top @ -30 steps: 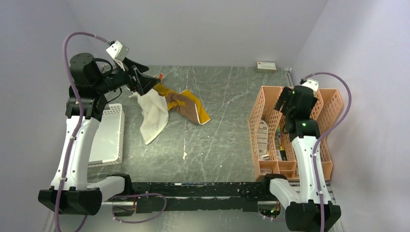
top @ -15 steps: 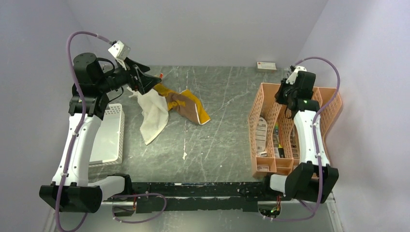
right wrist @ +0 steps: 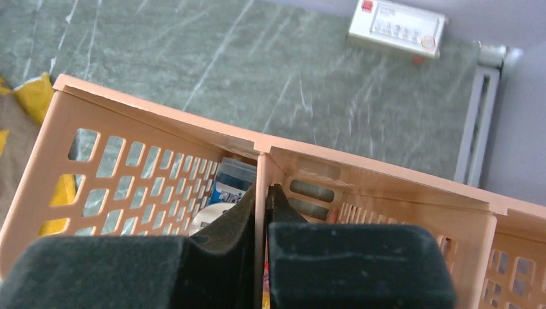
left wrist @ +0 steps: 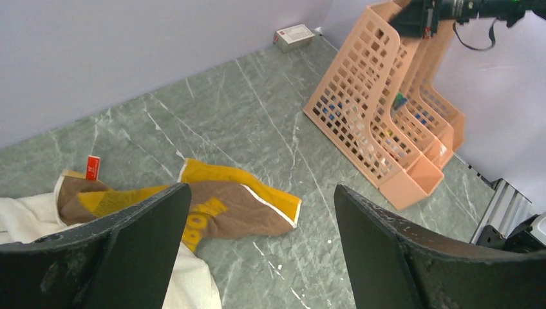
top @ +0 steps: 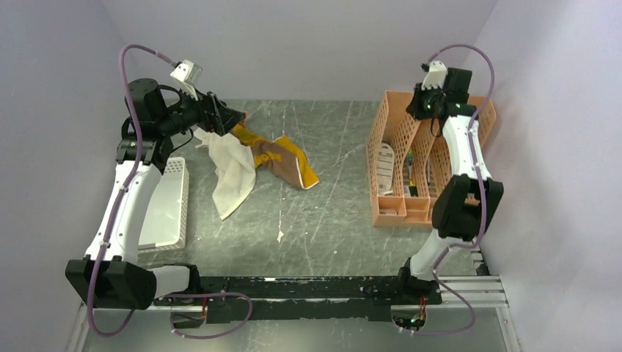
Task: Roll the towels
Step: Move the bin to the corner of the board.
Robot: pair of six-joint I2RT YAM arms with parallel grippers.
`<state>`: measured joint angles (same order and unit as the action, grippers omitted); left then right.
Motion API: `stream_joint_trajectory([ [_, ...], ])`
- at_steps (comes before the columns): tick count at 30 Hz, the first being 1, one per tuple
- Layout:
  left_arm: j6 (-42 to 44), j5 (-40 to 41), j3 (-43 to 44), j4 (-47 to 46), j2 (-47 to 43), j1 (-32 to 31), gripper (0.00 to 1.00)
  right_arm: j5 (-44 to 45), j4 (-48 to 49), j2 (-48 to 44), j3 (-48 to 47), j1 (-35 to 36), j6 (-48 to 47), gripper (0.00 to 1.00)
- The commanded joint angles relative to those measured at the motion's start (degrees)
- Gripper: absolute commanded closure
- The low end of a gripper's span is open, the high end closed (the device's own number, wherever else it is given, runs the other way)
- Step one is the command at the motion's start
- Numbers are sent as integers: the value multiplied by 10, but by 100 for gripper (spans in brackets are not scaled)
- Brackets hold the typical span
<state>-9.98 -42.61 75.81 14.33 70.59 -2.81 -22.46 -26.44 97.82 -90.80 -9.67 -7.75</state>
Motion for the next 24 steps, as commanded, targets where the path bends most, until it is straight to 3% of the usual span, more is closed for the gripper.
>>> stream_joint_trajectory([
  [1,-19,9,-11,-28,22,4,6,-108,79,85,-184,3,-80,100],
  [6,-19,43,-19,-31,53,3,6,-83,69,209,-347,2,-85,100],
  [12,0,109,-10,-8,101,-2,6,-61,175,292,-389,3,-38,100],
  [17,2,126,-9,-13,134,-4,6,-57,203,367,-452,17,-33,100],
  [24,1,206,-6,-17,190,-12,6,-38,289,412,-480,33,-30,100],
])
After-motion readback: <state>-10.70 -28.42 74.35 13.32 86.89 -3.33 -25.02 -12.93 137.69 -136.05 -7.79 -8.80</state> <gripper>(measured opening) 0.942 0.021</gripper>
